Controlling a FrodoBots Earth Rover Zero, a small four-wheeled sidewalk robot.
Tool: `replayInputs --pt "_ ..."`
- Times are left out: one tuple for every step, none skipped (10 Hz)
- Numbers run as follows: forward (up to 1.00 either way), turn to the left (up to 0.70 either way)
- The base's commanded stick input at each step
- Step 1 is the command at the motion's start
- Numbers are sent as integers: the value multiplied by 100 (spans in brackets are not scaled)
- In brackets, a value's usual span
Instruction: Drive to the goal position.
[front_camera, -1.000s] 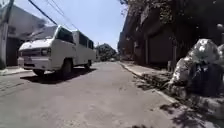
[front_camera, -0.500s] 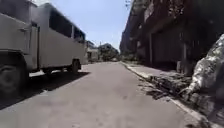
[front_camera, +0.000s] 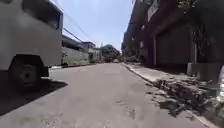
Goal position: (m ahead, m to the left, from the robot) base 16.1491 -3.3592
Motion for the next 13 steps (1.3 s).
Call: replayInputs --pt "100 0" --pt "100 0" --pt "100 0" --pt "100 0" --pt "100 0" --pt "100 0" --pt "100 0" --pt "100 0" --pt "100 -40" --pt "100 -40" --pt "100 -40" --pt "100 -40" --pt "100 -25"
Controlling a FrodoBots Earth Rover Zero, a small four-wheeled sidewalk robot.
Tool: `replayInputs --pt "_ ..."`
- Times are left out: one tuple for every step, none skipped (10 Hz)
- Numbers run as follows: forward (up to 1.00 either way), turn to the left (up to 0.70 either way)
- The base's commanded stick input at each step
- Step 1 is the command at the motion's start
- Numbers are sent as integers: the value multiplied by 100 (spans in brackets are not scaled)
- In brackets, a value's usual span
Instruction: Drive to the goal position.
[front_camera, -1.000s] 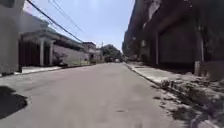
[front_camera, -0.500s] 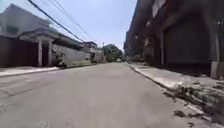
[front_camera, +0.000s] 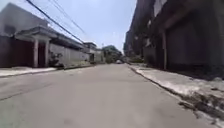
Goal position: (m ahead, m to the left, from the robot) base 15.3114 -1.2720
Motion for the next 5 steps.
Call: replayInputs --pt "100 0" --pt "100 0" --pt "100 0" --pt "100 0" --pt "100 0"
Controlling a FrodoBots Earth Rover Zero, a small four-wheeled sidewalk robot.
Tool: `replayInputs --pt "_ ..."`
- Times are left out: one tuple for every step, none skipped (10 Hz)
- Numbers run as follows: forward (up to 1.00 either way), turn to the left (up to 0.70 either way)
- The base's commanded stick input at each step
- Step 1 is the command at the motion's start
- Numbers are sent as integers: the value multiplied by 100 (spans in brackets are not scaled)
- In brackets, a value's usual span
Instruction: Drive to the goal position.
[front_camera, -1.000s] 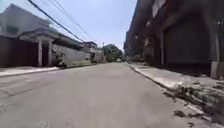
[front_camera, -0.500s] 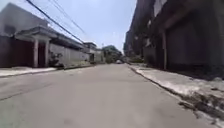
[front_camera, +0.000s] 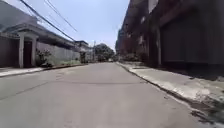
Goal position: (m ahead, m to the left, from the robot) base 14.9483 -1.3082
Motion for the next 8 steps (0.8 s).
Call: replayInputs --pt "100 0" --pt "100 0" --pt "100 0" --pt "100 0" --pt "100 0" --pt "100 0" --pt "100 0" --pt "100 0"
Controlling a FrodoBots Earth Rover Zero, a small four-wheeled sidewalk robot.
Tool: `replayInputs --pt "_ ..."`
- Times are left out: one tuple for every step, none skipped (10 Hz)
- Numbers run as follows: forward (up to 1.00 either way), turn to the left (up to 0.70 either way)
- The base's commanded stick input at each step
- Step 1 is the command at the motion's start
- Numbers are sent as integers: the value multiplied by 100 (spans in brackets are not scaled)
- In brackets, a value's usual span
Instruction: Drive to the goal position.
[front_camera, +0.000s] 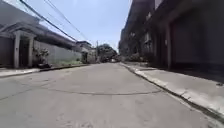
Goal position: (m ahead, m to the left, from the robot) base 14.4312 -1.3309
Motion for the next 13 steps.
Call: replayInputs --pt "100 0" --pt "100 0" --pt "100 0" --pt "100 0" --pt "100 0" --pt "100 0" --pt "100 0" --pt "100 0" --pt "100 0" --pt "100 0" --pt "100 -26" --pt "100 -40" --pt "100 -40"
